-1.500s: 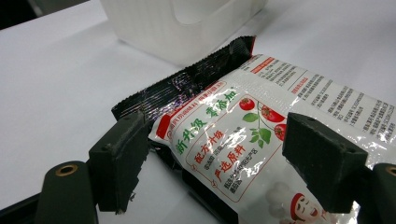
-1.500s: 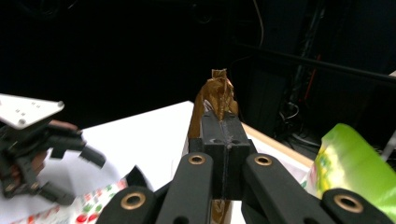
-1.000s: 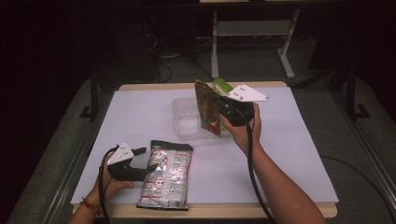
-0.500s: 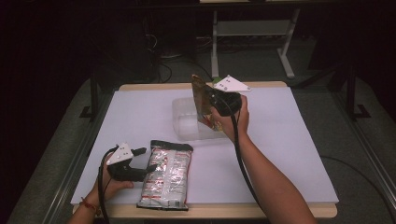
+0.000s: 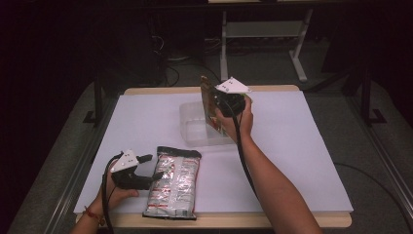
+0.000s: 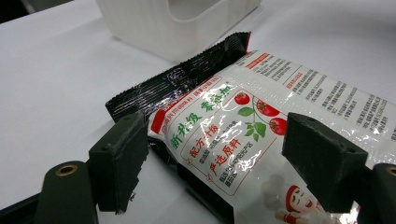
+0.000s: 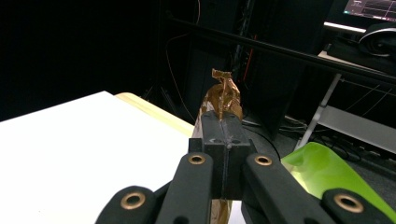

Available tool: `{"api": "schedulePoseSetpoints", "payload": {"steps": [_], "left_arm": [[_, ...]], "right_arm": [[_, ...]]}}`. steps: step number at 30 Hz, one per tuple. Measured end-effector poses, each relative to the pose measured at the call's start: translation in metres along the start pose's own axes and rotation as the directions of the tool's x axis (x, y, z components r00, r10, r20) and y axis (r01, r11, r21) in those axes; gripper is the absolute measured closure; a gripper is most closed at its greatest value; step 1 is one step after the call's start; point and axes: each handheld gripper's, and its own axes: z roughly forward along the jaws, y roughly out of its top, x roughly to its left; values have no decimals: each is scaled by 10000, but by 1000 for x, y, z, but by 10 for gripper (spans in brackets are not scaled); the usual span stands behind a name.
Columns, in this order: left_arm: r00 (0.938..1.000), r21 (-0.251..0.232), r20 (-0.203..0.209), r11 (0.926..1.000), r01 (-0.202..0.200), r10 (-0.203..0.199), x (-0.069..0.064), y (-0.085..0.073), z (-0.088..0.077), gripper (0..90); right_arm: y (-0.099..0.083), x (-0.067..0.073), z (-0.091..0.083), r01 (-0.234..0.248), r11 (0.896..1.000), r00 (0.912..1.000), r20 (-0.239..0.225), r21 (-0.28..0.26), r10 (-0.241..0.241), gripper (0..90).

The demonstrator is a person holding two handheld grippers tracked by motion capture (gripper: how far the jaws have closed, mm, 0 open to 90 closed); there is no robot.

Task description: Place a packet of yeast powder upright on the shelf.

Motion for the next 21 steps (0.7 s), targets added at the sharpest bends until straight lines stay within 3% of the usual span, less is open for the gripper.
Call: {"api": "schedulePoseSetpoints", "payload": {"steps": [8,21], "left_arm": [[10000,7,3,10000,-10,10,0,-1,-1,221],[10000,185,-79,9998,-47,49,0,-1,1,221]], "right_arm": [[-10,6,1,193,9998,9994,-278,107,-190,900],[-26,8,-17,203,9997,9983,-544,144,-195,900]]}}
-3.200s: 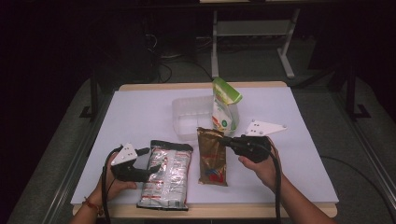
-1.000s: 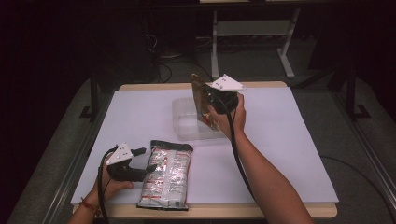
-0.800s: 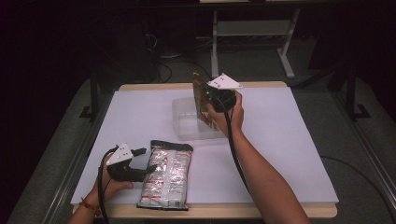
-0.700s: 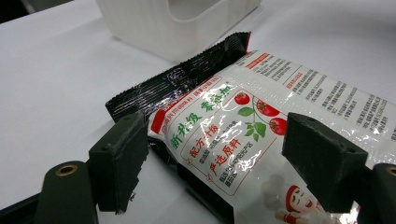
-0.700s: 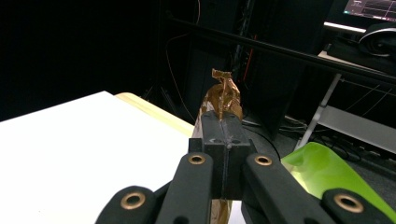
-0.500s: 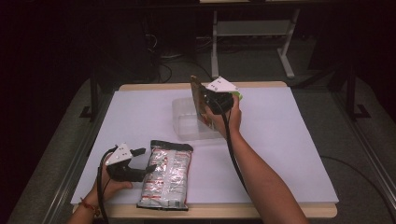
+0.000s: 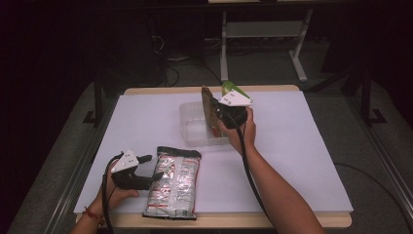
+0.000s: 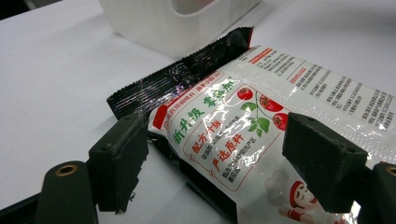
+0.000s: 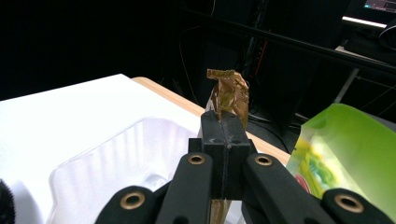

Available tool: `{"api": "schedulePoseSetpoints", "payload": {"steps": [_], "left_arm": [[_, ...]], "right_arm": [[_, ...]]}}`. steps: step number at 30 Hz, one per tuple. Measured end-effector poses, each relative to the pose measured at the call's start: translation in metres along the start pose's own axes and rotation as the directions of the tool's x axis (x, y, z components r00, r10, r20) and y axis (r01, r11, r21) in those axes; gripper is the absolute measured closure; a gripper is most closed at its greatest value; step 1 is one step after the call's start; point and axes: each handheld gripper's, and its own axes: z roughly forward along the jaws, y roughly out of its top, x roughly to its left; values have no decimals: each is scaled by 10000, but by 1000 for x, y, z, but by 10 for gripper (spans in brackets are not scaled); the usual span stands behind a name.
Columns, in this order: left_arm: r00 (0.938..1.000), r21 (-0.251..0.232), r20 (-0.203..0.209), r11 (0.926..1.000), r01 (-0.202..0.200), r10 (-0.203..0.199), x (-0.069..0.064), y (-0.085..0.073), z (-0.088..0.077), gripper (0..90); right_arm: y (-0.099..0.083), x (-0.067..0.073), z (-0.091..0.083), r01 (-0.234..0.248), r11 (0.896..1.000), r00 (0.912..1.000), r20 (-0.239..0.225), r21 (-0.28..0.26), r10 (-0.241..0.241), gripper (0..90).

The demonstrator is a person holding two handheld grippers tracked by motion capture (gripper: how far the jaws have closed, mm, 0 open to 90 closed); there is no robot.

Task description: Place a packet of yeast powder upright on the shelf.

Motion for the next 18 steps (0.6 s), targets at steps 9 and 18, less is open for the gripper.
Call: {"api": "schedulePoseSetpoints", "payload": {"steps": [9,18], "left_arm": [[10000,34,-45,10000,-38,39,0,0,1,221],[9999,66,-111,10000,-7,7,1,0,2,221]], "right_arm": [[-8,3,-13,163,9999,9994,-309,53,-161,900],[-16,0,-21,104,9997,9992,-379,234,-95,887]]}}
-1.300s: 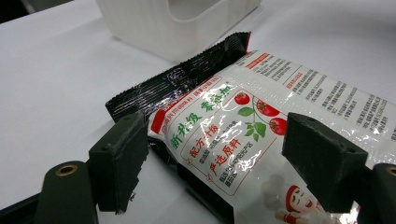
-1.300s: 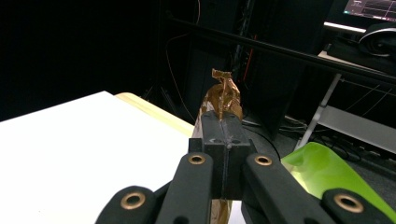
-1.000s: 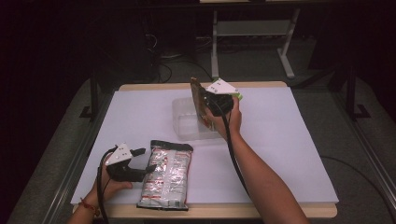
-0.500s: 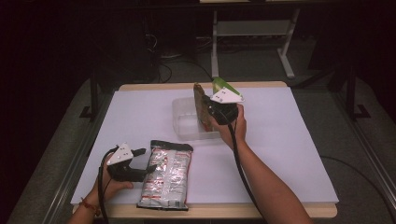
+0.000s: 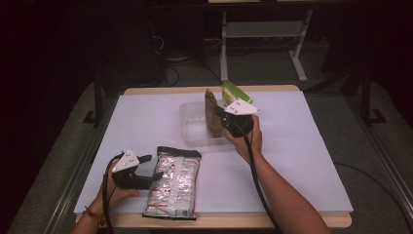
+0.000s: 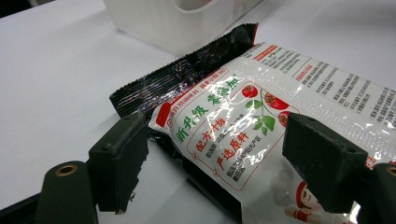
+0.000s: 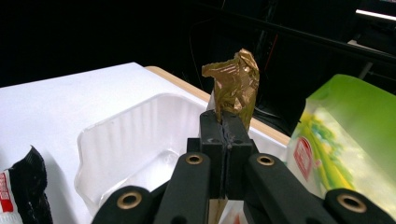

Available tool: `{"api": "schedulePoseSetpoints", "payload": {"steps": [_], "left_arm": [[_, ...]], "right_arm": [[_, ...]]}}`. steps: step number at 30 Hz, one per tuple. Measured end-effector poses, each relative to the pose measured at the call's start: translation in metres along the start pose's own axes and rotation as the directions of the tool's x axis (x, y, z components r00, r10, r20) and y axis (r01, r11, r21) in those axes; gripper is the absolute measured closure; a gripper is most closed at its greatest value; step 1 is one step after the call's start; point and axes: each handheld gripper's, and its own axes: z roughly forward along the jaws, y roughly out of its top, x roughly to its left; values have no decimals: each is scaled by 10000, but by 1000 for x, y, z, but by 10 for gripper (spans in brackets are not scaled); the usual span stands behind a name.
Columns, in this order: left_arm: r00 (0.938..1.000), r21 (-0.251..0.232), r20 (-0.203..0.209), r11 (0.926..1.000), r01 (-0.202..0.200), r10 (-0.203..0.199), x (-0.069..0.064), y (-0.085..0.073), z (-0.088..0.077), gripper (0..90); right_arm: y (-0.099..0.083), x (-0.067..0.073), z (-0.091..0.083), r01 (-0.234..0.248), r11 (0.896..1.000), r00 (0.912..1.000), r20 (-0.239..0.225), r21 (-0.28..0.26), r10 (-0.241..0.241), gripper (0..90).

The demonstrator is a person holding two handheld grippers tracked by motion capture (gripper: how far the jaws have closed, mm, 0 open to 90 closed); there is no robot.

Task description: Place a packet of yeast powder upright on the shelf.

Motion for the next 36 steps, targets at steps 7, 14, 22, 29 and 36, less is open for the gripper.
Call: {"api": "schedulePoseSetpoints", "payload": {"steps": [7,14,22,29,36], "left_arm": [[10000,7,-47,10000,33,-33,1,0,0,221],[9999,-13,-61,9999,150,-150,2,-1,0,221],[9999,1,36,9999,146,-146,3,-1,1,220],[9997,22,7,9997,229,-229,5,-2,-1,220],[9995,26,-95,9996,289,-289,7,-3,-2,220]], "right_arm": [[-4,-3,0,-55,9998,10000,-62,191,56,862],[-6,-3,-1,-60,9993,9999,-110,376,64,832],[-10,-6,-8,-40,9983,9994,-338,581,60,775],[-15,-4,-16,133,9977,9977,-665,670,-88,741],[-20,-1,-27,57,9966,9952,-983,816,23,688]]}}
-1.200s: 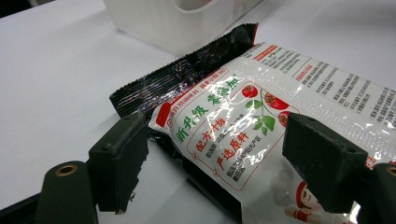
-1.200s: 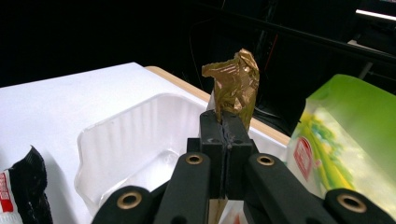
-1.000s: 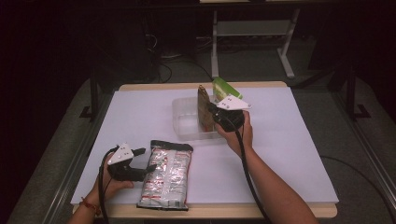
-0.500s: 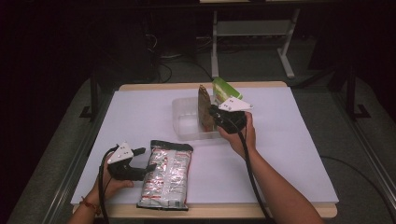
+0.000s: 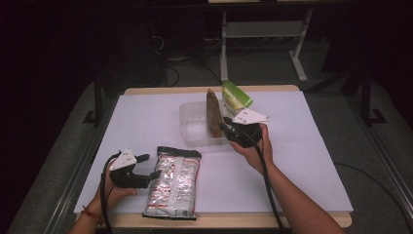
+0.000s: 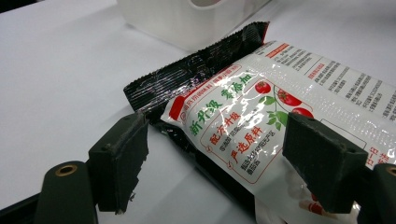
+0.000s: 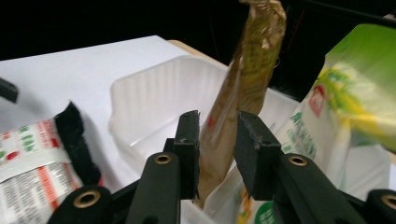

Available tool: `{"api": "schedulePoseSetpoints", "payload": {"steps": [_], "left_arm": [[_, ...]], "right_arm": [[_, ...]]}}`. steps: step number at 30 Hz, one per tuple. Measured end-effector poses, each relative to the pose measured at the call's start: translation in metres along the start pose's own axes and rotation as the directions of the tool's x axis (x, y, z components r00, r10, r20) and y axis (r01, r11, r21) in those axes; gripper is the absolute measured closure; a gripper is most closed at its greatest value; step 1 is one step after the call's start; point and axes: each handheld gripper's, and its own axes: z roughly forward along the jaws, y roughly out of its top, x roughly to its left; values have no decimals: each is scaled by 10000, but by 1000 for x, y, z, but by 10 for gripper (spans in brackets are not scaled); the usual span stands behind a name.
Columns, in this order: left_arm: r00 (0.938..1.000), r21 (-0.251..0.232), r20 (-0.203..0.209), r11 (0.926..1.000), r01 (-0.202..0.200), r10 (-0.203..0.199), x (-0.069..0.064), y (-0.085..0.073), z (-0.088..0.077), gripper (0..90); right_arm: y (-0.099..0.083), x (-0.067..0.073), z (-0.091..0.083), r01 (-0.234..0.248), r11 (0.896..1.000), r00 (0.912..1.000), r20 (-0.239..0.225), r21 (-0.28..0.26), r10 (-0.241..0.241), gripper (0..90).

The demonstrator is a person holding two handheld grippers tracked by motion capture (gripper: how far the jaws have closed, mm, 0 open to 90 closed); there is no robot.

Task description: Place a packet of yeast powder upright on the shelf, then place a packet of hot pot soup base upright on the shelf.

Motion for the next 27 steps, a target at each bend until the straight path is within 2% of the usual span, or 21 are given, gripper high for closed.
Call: {"api": "schedulePoseSetpoints", "payload": {"steps": [3,7,13,14,17,18,19,20,21,22,25,26,27], "left_arm": [[10000,17,21,10000,17,-17,0,0,0,220],[9999,71,65,9999,124,-125,0,0,-1,205],[9996,25,-26,9996,278,-278,1,0,-4,197],[9991,186,-2,9989,428,-428,1,0,-4,192],[9980,484,116,9969,618,-624,2,1,-2,181],[9980,484,116,9969,618,-624,2,1,-2,177],[9965,620,170,9948,810,-822,2,2,0,175],[9950,700,256,9931,941,-961,3,1,1,175],[9918,780,351,9897,1198,-1228,5,1,3,163],[9918,780,351,9897,1198,-1228,5,1,3,159],[9835,922,692,9827,1607,-1674,11,0,6,159],[9805,953,823,9808,1703,-1783,12,0,6,159],[9805,953,823,9808,1703,-1783,12,0,6,159]], "right_arm": [[-3,4,-7,104,9999,9999,-130,18,-104,651],[-7,5,-17,-33,10000,9993,-375,39,34,603],[-23,11,-23,-126,9981,9962,-858,607,178,547],[-31,15,-23,-183,9965,9928,-1162,819,278,512],[-39,22,-21,-57,9930,9859,-1655,1183,254,460],[-39,22,-21,-57,9930,9859,-1655,1183,254,460],[-45,27,-17,-298,9881,9769,-2047,1509,607,420],[-45,27,-17,-298,9881,9769,-2047,1509,607,420],[-49,31,-12,-338,9829,9705,-2290,1813,756,397],[-50,34,-9,-298,9810,9671,-2423,1919,768,394],[-53,40,-2,-454,9749,9521,-2859,2180,1083,371],[-53,42,0,-475,9735,9495,-2924,2237,1135,361],[-53,42,0,-475,9735,9495,-2924,2237,1135,361]]}}
